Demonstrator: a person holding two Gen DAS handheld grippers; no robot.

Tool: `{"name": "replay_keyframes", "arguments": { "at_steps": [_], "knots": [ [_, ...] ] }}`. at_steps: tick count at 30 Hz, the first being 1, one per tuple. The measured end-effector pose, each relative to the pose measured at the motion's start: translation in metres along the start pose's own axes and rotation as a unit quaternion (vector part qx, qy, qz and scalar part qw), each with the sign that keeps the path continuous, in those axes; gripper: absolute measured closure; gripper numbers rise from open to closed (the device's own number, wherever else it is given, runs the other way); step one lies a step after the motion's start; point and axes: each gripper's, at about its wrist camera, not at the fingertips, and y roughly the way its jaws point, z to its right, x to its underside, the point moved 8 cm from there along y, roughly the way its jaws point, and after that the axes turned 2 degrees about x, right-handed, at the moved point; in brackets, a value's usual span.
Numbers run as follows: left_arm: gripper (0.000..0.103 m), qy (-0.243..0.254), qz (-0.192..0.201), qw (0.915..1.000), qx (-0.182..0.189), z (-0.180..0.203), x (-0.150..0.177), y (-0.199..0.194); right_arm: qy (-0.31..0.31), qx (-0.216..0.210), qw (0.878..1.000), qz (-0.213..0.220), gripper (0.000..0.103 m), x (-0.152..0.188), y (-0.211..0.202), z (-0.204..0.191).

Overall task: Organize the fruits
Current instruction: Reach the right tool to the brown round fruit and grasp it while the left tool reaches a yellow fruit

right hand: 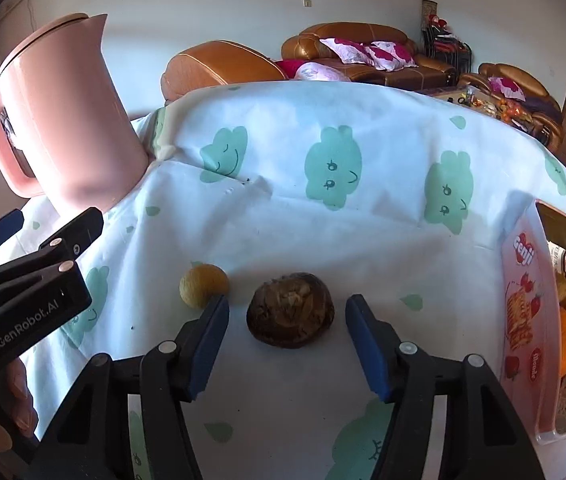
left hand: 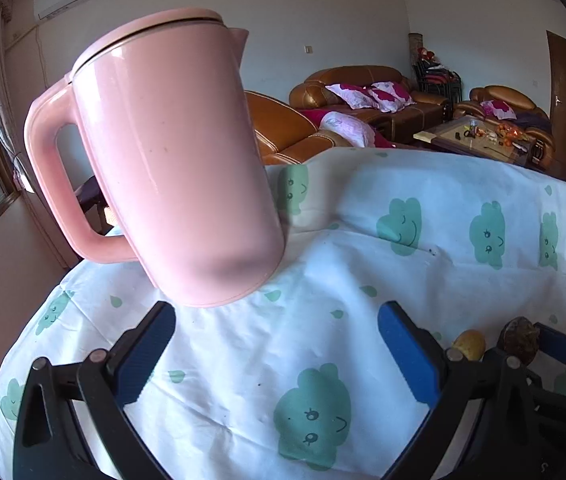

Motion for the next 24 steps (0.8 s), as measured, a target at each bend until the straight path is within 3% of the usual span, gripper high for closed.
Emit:
{"name": "replay_keyframes", "arguments": {
  "at_steps": [1, 4, 7, 10, 14, 20, 24],
  "knots": [
    [0.0, 0.005, -0.001, 1.0, 0.005, 0.004, 0.001, 0.0, 0.0, 0.008, 1.0, 0.003, 0.058, 0.0, -0.003, 0.001],
    [0.0, 0.019, 0.001, 0.9994, 0.029, 0.015, 0.002, -0.002, 0.014, -0.007, 1.0, 0.02, 0.058, 0.002, -0.016, 0.007],
    [0.0, 0.021, 0.012, 0.9968, 0.076, 0.03, 0.0, -0.011, 0.021, -0.003, 0.997, 0.079, 0.058, 0.004, -0.046, 0.017],
    [0.003, 0.032, 0.015, 0.9908, 0.131, 0.053, 0.0, -0.021, 0.011, 0.027, 0.991, 0.13, 0.058, 0.013, -0.08, 0.029],
    [0.022, 0.071, 0.0, 0.9858, 0.152, 0.086, 0.005, -0.019, 0.005, 0.04, 0.988, 0.149, 0.058, 0.033, -0.107, 0.043],
    [0.055, 0.094, -0.078, 0.9781, 0.168, 0.119, 0.017, 0.013, 0.021, 0.033, 0.988, 0.151, 0.058, 0.043, -0.119, 0.055],
    [0.059, 0.086, -0.093, 0.975, 0.183, 0.121, 0.021, 0.018, 0.033, 0.021, 0.989, 0.14, 0.058, 0.043, -0.112, 0.059]
  ]
}}
